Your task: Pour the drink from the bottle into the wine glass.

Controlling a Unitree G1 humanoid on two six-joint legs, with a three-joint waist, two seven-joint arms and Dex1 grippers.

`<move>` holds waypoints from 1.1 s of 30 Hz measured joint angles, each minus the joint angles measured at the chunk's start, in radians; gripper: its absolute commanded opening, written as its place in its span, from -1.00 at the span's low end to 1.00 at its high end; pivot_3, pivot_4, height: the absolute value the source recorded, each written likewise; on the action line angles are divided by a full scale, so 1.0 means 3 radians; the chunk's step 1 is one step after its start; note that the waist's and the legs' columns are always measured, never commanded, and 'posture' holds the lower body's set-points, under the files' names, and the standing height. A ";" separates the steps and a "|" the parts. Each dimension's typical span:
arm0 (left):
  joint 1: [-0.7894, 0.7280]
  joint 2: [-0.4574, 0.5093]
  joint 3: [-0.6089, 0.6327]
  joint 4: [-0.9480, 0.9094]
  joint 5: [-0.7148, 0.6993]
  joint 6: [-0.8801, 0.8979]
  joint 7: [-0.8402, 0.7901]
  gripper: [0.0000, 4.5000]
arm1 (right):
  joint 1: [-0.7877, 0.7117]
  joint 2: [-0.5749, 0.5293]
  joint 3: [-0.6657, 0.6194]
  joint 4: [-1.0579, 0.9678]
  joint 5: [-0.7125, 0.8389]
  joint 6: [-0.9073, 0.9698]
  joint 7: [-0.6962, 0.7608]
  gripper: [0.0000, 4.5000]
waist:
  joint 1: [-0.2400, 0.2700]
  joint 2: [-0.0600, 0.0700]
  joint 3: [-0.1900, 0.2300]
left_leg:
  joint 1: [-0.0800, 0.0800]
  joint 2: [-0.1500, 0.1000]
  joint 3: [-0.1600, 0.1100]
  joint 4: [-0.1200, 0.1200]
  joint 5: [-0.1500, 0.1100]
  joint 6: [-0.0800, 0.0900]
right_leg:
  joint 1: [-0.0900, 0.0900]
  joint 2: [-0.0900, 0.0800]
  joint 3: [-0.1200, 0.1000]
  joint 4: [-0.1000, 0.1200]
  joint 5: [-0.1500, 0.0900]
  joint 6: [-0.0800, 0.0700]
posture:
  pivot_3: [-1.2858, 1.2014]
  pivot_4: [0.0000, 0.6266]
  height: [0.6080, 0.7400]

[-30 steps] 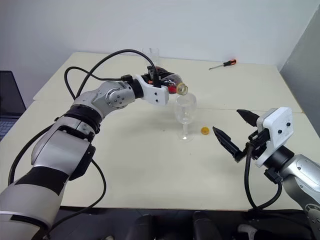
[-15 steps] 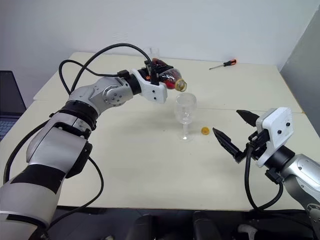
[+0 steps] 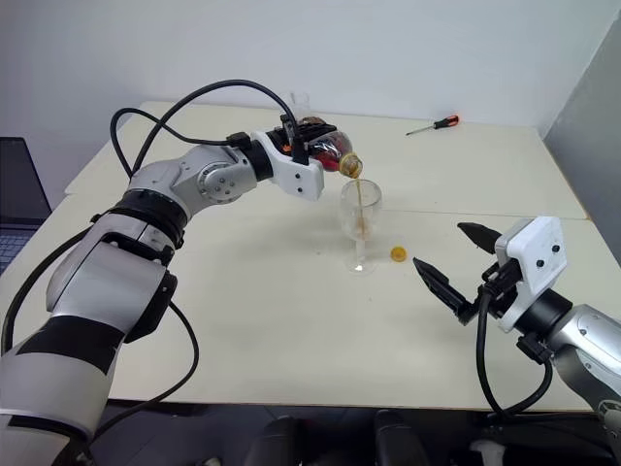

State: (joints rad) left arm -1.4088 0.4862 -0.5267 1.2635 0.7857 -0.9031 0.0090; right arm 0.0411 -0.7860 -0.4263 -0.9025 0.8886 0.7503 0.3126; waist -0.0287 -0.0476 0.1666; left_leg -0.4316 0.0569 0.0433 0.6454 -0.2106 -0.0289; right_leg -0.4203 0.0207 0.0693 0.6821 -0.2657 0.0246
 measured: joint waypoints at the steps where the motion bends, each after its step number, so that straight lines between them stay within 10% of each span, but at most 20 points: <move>1: 0.0000 0.0001 -0.0011 0.0001 0.0004 0.0000 0.0004 -0.60 | 0.0000 -0.0002 -0.0005 0.0000 0.0000 0.0000 0.0003 1.00 | 0.0000 0.0000 0.0000 | 0.0000 0.0000 0.0000 0.0000 0.0000 0.0000 | 0.0000 0.0000 0.0000 0.0000 0.0000 0.0000 | 0.03 -0.52 1.00; 33: -0.0017 0.0051 -0.0051 0.0051 0.0019 0.0010 -0.0017 -0.60 | 0.0058 -0.0140 -0.0024 0.0006 0.0118 0.0006 0.0039 1.00 | 0.0000 0.0000 0.0000 | 0.0000 -0.0003 -0.0001 0.0002 0.0000 0.0000 | 0.0001 -0.0003 -0.0001 0.0002 0.0004 -0.0007 | 0.03 -0.52 1.00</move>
State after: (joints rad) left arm -1.4139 0.5014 -0.5420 1.2787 0.7915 -0.9000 0.0040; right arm 0.0585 -0.8282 -0.4334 -0.9009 0.9239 0.7522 0.3243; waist -0.0286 -0.0477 0.1666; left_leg -0.4316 0.0558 0.0430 0.6458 -0.2105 -0.0289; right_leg -0.4201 0.0197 0.0691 0.6827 -0.2644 0.0226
